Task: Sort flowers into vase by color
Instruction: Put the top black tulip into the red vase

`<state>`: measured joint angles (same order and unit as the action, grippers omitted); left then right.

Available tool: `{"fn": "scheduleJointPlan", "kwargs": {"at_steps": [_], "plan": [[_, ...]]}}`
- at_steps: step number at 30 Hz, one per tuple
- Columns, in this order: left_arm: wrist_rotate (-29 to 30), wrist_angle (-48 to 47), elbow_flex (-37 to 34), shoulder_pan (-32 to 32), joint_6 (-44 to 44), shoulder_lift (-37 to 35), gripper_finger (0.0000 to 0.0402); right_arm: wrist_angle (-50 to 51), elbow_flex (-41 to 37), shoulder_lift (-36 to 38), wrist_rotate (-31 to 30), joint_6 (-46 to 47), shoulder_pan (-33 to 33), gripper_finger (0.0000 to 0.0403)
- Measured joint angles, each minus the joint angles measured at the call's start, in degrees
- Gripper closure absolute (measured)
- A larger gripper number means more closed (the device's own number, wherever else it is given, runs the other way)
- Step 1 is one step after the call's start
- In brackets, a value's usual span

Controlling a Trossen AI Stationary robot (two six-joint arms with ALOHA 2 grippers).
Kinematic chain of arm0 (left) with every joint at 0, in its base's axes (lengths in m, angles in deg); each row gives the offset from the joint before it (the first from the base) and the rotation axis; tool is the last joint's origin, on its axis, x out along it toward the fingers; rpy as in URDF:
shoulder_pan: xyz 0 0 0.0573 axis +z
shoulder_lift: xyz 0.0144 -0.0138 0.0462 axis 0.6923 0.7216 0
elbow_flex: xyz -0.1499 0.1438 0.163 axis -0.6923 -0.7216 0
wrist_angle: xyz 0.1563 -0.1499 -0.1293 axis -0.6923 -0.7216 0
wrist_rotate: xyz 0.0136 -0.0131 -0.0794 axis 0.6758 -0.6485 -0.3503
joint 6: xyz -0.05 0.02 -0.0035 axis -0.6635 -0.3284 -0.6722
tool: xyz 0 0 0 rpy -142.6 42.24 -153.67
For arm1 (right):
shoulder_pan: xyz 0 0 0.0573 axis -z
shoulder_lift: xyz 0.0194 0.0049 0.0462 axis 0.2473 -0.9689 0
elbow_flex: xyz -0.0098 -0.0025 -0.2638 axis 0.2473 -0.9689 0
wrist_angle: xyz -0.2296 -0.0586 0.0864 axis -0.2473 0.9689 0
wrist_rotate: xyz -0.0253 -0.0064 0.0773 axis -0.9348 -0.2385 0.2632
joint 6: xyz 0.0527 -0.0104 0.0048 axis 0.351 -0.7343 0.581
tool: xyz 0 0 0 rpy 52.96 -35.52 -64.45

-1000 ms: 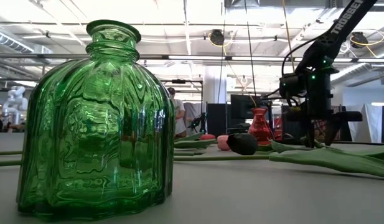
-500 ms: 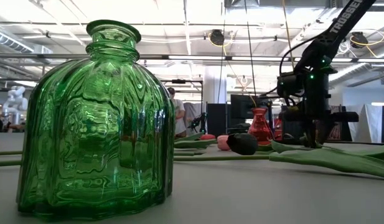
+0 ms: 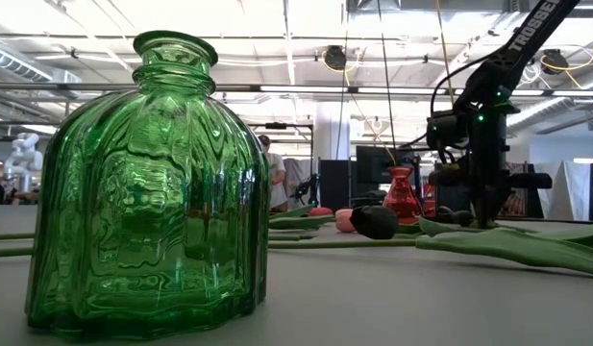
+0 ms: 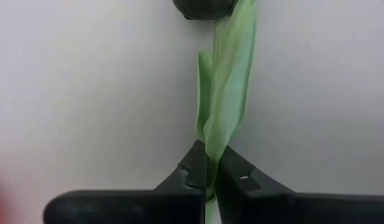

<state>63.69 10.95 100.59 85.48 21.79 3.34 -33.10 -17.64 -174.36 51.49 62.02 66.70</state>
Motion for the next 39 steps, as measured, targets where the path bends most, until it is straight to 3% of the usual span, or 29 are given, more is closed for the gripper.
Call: {"fn": "scheduleJointPlan", "kwargs": {"at_steps": [9,27,39], "plan": [[0.0,0.0,-0.01,-0.01,0.0,-0.01,0.0297,0.33,-0.25,1.98,0.98,-1.02,0.0,0.0395],[0.0,0.0,0.01,0.01,0.0,0.01,0.0297,-0.65,-0.14,20.33,2.41,-1.48,-0.01,0.0395],[0.0,0.0,0.01,0.01,0.0,0.01,0.0297,-8.01,-0.09,32.6,13.52,-8.99,0.0,0.0395]]}}
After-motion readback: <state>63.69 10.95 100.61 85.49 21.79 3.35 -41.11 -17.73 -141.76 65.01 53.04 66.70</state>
